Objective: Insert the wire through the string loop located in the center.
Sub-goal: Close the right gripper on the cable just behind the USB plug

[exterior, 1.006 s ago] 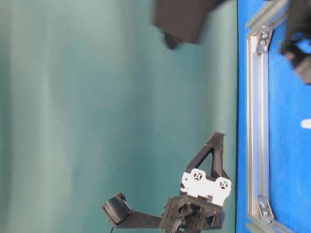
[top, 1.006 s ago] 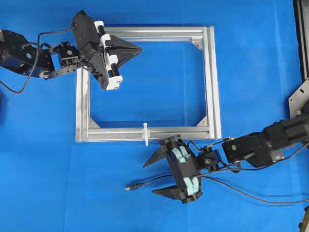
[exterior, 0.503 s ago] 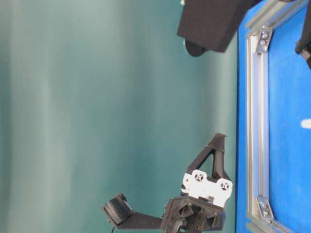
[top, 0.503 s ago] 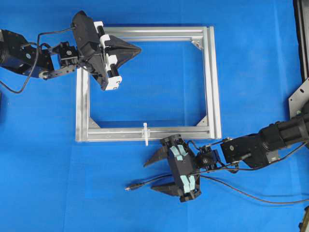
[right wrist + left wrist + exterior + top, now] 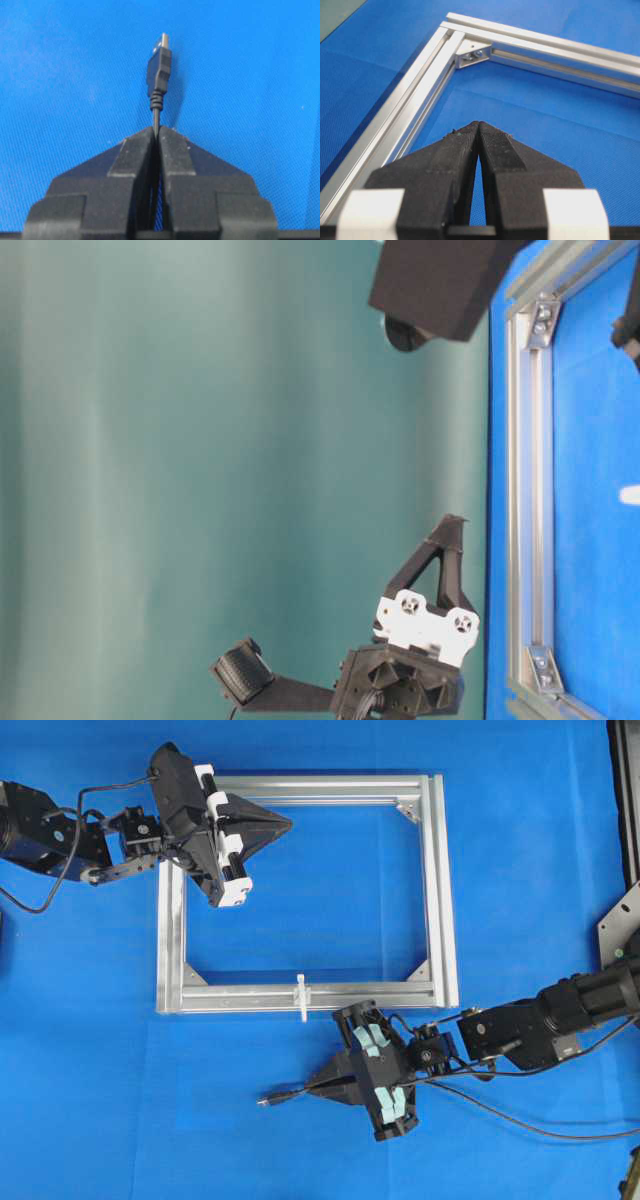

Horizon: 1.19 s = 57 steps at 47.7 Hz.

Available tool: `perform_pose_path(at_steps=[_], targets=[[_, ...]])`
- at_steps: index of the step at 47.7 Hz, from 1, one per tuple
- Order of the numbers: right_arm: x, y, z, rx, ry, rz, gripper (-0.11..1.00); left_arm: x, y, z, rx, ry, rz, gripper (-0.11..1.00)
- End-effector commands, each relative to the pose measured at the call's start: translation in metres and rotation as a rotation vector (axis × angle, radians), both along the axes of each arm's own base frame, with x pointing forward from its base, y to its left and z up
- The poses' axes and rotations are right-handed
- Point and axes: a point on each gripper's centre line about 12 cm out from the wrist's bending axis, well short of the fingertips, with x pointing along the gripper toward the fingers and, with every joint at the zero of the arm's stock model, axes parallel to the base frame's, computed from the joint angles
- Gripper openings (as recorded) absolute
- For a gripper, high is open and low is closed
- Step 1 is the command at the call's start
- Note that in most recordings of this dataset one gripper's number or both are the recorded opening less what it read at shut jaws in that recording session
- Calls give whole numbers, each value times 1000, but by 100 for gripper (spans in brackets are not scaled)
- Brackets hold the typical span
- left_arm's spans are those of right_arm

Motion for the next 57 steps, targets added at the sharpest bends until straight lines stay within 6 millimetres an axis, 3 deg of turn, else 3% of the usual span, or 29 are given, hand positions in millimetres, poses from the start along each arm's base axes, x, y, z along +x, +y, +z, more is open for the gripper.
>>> perform_pose_path(at_steps=[1,13,35,47,57], targets=[[4,5,10,11,-32,9,-3,2,0,15,13,-43,-1,0],[6,6,19,18,-44,8,-3,1,0,14,12,-41,-3,0],[4,7,89,16,-24,22,-3,1,0,14,11,-42,-1,0],[3,7,107,15,-31,27,-3,2,0,14,8,-39,-1,0],[3,8,111,8,-40,35,-3,2,0,14,10,-40,-3,0]])
